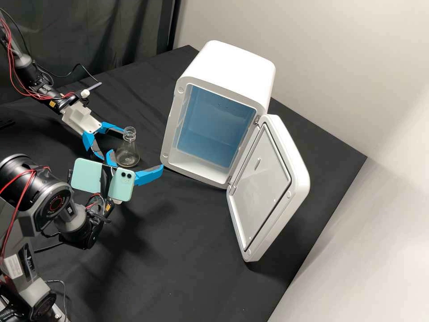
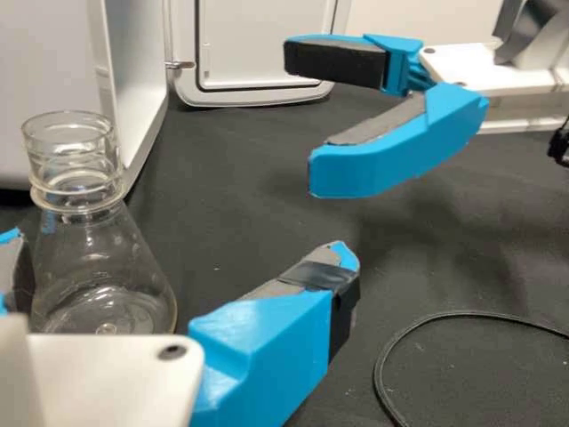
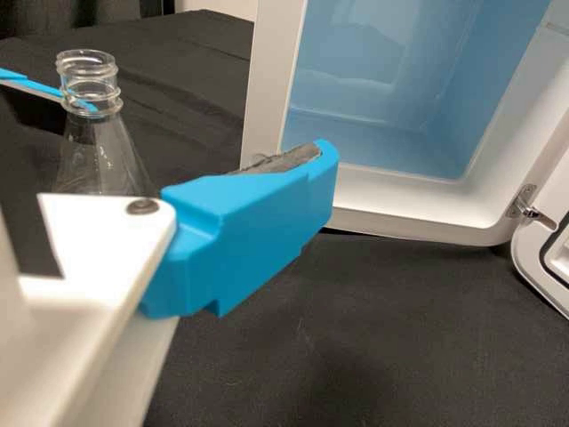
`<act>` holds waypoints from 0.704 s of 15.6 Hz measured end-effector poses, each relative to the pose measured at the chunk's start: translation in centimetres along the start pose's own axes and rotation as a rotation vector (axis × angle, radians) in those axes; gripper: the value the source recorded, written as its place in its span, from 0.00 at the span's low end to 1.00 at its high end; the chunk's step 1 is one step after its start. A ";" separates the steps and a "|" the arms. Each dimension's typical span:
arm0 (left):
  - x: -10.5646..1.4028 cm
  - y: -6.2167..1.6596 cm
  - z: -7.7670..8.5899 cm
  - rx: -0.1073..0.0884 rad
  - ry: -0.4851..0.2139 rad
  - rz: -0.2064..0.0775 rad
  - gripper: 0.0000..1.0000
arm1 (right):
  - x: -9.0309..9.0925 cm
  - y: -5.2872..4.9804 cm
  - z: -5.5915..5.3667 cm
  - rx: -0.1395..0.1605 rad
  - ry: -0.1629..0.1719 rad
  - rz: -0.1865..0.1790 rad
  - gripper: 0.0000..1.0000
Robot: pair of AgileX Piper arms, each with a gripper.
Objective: Place the flask in the incubator
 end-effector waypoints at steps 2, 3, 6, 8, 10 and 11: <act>-0.1 -0.21 0.2 -0.005 -0.012 0.002 1.00 | 0.0 0.0 0.0 0.000 0.000 0.000 1.00; -0.1 -0.34 0.6 0.001 -0.028 -0.005 1.00 | 0.0 0.0 0.0 0.000 0.000 0.000 1.00; -0.3 -0.59 1.8 0.026 -0.098 -0.016 1.00 | 0.0 0.0 0.0 0.000 0.000 0.000 1.00; -0.3 -0.59 2.3 0.030 -0.121 -0.010 1.00 | 0.0 0.0 0.0 0.000 0.000 0.000 1.00; -0.5 -0.68 2.6 0.038 -0.137 -0.015 1.00 | 0.0 0.0 0.0 0.000 0.000 0.000 1.00; -0.5 -0.80 2.8 0.027 -0.145 -0.017 1.00 | 0.0 0.0 0.0 0.000 0.000 0.000 1.00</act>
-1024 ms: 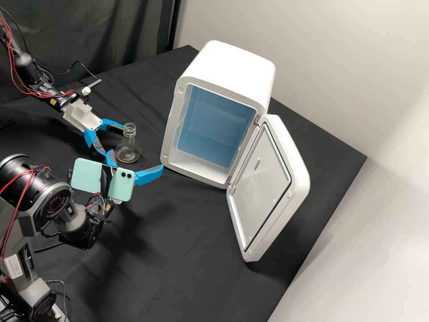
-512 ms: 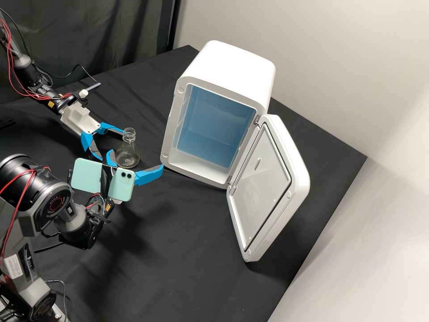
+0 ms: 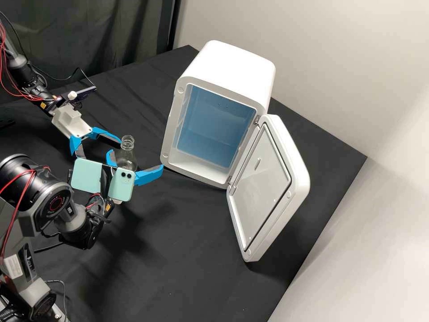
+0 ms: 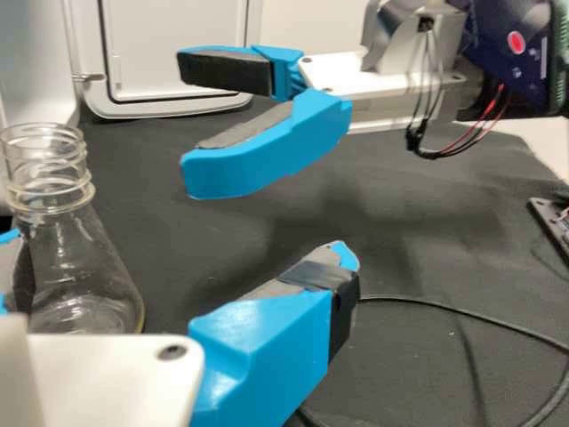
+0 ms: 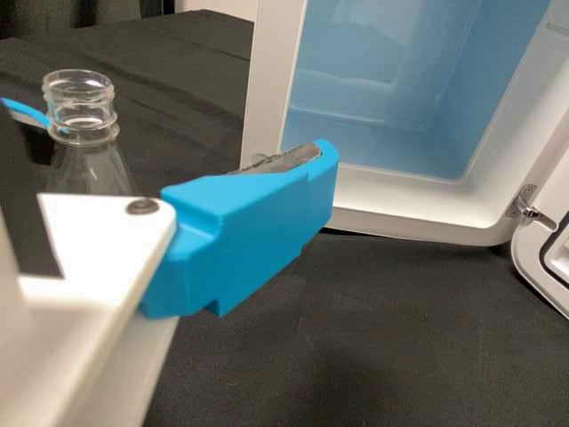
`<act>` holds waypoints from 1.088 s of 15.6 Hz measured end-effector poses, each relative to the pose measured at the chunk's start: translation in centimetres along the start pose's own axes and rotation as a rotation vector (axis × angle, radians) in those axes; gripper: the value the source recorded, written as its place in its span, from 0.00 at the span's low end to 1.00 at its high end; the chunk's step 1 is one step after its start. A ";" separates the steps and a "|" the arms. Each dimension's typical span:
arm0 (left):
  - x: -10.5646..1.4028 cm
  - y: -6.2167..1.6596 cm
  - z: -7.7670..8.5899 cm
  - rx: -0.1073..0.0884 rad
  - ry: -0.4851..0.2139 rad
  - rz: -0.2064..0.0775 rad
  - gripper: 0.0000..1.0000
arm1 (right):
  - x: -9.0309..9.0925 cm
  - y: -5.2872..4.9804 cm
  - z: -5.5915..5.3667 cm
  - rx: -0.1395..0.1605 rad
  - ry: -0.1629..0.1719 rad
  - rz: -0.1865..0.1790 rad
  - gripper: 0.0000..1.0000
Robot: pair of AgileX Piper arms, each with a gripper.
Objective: Place the flask in the incubator
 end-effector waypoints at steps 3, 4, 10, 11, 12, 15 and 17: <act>0.0 -0.01 0.0 -0.001 -0.001 -0.001 1.00 | 0.0 0.0 0.0 0.000 0.000 0.000 1.00; 0.0 -0.01 0.0 -0.001 -0.001 -0.001 1.00 | 0.0 0.0 0.0 0.000 0.000 0.000 1.00; -0.1 0.02 -0.1 -0.004 0.003 0.000 1.00 | 0.0 0.0 0.0 0.000 0.000 0.000 1.00; -0.2 0.02 -0.2 -0.004 0.005 0.000 1.00 | 0.0 0.0 0.0 0.000 0.000 0.000 1.00; -0.2 0.01 -0.4 -0.012 0.026 -0.001 1.00 | 0.0 0.0 0.0 0.000 0.000 0.000 1.00; -0.5 -0.17 -1.6 -0.058 0.149 -0.017 1.00 | 0.0 0.0 0.0 0.000 0.000 0.000 1.00; -0.8 -0.20 -2.3 -0.083 0.208 -0.020 1.00 | 0.0 0.0 0.0 0.000 0.000 0.000 1.00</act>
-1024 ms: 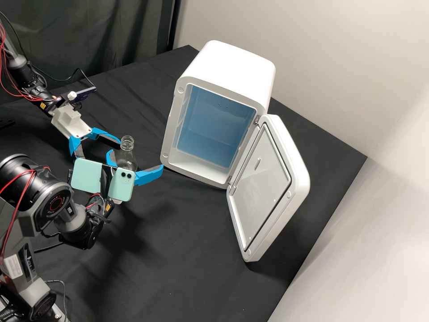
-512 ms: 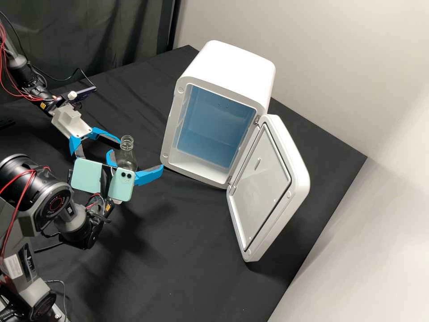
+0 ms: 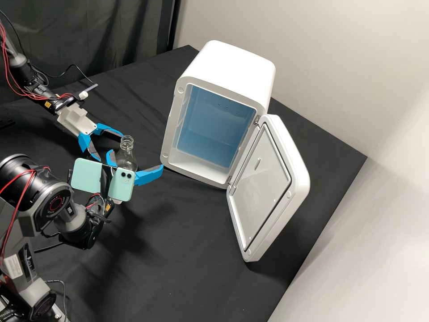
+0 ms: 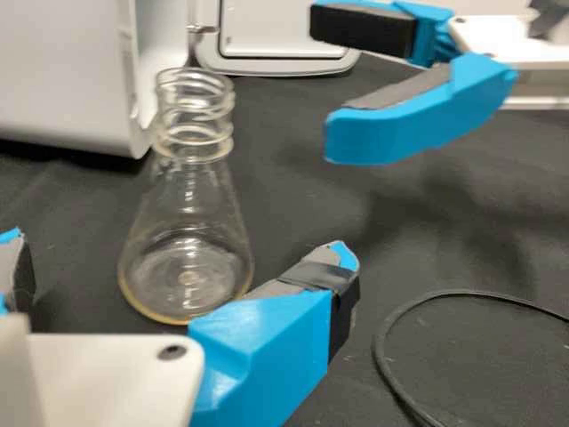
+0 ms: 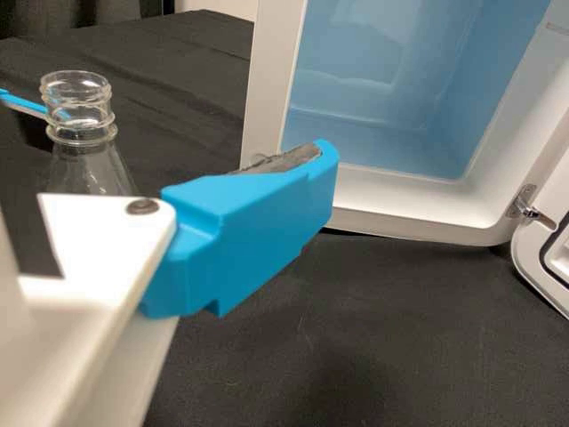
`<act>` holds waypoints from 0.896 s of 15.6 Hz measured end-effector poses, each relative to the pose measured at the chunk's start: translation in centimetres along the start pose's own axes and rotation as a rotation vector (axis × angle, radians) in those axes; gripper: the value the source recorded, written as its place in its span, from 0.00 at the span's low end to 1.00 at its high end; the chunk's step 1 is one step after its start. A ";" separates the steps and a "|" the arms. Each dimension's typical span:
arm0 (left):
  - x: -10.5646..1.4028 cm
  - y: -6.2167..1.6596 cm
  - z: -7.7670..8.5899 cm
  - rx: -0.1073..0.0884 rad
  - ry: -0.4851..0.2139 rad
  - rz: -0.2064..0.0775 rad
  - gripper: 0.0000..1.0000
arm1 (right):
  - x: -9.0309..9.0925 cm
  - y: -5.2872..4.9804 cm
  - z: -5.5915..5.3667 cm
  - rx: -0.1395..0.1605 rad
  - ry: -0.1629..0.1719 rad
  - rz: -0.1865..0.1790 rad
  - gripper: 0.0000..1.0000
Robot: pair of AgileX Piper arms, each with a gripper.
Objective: Place the flask in the incubator
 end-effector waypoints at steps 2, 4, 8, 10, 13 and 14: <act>0.0 0.05 -0.1 -0.006 0.007 0.005 1.00 | 0.0 0.0 0.0 0.000 0.000 0.000 1.00; 0.0 0.05 -0.1 -0.006 0.007 0.005 1.00 | 0.0 0.0 0.0 0.000 0.000 0.000 1.00; 0.0 0.10 -0.1 -0.002 0.005 0.005 1.00 | 0.0 0.0 0.0 0.000 0.000 0.000 1.00; 0.0 0.09 -0.1 -0.001 0.003 0.003 1.00 | 0.0 0.0 0.0 0.000 0.000 0.000 1.00; 0.1 0.86 -0.7 0.011 0.012 0.025 1.00 | -0.3 0.2 0.3 -0.006 -0.006 0.000 1.00; 0.2 1.03 -1.0 0.011 0.019 0.030 1.00 | -1.0 0.3 0.8 -0.014 -0.014 -0.007 1.00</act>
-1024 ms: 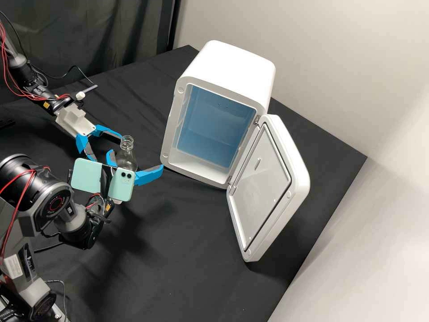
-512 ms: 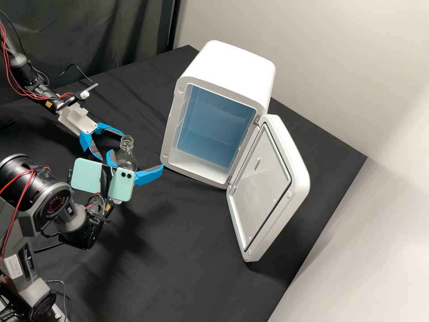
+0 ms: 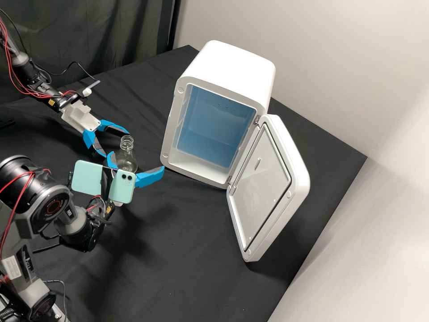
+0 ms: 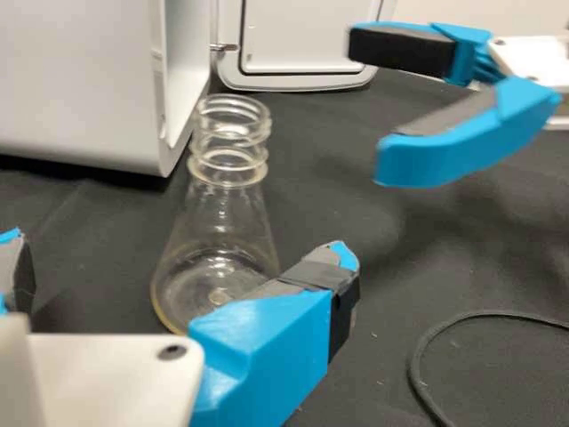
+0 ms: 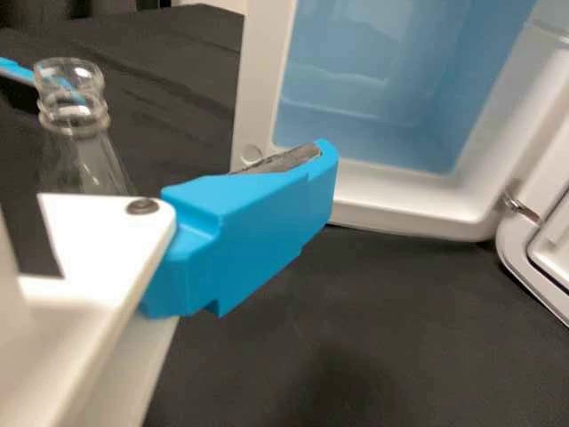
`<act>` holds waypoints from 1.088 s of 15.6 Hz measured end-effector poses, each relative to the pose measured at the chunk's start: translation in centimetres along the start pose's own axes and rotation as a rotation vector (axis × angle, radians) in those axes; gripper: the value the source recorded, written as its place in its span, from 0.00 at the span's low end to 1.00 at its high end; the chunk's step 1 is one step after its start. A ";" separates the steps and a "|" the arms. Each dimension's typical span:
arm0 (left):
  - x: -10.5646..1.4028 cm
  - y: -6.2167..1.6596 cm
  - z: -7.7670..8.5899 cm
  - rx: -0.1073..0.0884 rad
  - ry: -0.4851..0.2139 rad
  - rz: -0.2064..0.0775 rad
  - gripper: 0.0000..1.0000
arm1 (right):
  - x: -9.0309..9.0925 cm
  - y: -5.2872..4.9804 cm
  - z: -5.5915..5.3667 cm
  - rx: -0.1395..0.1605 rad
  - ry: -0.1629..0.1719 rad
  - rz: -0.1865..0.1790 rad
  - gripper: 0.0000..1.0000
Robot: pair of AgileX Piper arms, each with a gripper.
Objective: Place the flask in the incubator
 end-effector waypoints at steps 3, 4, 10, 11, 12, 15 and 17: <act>-0.4 0.05 -0.9 0.012 0.010 -0.009 1.00 | -1.7 -0.6 1.1 0.009 -0.047 -0.037 1.00; -0.7 0.04 -1.2 0.018 0.012 -0.013 1.00 | -1.8 -0.7 1.1 0.011 -0.051 -0.043 1.00; -1.7 0.37 -2.8 0.000 0.066 0.009 1.00 | -2.8 -1.0 1.7 -0.004 -0.065 -0.067 1.00; -1.7 0.39 -2.8 -0.001 0.069 0.010 1.00 | -3.0 -1.1 2.0 0.002 -0.078 -0.074 1.00; -1.8 0.40 -2.9 -0.001 0.072 0.011 1.00 | -3.0 -1.2 2.4 0.006 -0.092 -0.082 1.00; -1.8 0.44 -3.0 -0.001 0.074 0.013 1.00 | -2.9 -1.9 3.2 0.019 -0.123 -0.121 1.00; -1.8 0.44 -3.0 -0.001 0.074 0.013 1.00 | -2.4 -1.9 3.6 0.019 -0.128 -0.126 1.00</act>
